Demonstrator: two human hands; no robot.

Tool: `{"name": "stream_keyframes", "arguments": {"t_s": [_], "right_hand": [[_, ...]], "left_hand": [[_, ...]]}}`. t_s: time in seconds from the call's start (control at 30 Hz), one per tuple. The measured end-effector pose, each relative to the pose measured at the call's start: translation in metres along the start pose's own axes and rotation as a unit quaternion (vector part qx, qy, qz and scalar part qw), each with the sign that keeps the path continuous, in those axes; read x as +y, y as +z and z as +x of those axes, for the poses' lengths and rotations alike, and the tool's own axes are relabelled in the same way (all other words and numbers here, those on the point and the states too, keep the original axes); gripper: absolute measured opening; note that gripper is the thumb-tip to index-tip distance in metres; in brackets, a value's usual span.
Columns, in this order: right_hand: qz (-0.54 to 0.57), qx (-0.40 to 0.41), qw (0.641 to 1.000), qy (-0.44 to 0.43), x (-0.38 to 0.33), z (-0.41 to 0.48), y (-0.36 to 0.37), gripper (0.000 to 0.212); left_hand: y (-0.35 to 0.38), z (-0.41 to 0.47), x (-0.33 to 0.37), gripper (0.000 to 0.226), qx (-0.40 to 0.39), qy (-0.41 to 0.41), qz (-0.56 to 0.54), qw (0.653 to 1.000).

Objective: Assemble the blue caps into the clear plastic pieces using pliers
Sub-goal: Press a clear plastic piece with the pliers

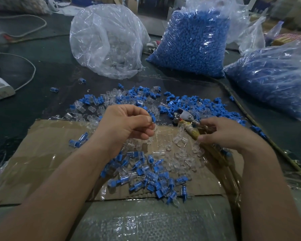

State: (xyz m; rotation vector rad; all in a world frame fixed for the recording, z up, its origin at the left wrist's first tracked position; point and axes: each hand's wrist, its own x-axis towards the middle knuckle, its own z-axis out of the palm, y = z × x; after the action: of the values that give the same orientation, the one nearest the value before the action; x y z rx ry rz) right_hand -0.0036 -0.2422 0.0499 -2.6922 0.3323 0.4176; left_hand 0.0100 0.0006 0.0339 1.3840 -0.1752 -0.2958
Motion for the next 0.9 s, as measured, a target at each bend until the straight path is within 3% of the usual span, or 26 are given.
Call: {"name": "stream_keyframes", "arguments": {"t_s": [0.2,0.33,0.5,0.57,0.77,0.9], "right_hand": [[-0.031,-0.031,0.999,0.018,-0.008,0.001,0.004,0.054],[-0.033,0.041,0.998,0.027,-0.013,0.005,0.011,0.057],[0.024,0.112,0.993,0.002,-0.011,0.008,0.012,0.080],[0.054,0.138,0.989,-0.013,-0.010,0.006,0.010,0.077],[0.126,0.257,0.950,-0.127,-0.016,0.000,0.011,0.056],[0.135,0.307,0.927,-0.166,-0.022,-0.001,0.016,0.056]], "left_hand": [[0.000,0.001,0.000,0.012,0.001,-0.007,0.005,1.000],[0.001,0.000,-0.001,0.015,-0.004,-0.004,0.004,1.000],[0.000,0.001,-0.002,0.011,-0.002,-0.004,-0.006,1.000],[0.000,0.001,-0.002,0.003,-0.005,-0.003,-0.010,1.000],[0.000,0.002,-0.004,0.007,-0.003,0.003,-0.029,1.000],[0.001,0.003,-0.007,0.008,0.006,0.013,-0.042,0.999]]}}
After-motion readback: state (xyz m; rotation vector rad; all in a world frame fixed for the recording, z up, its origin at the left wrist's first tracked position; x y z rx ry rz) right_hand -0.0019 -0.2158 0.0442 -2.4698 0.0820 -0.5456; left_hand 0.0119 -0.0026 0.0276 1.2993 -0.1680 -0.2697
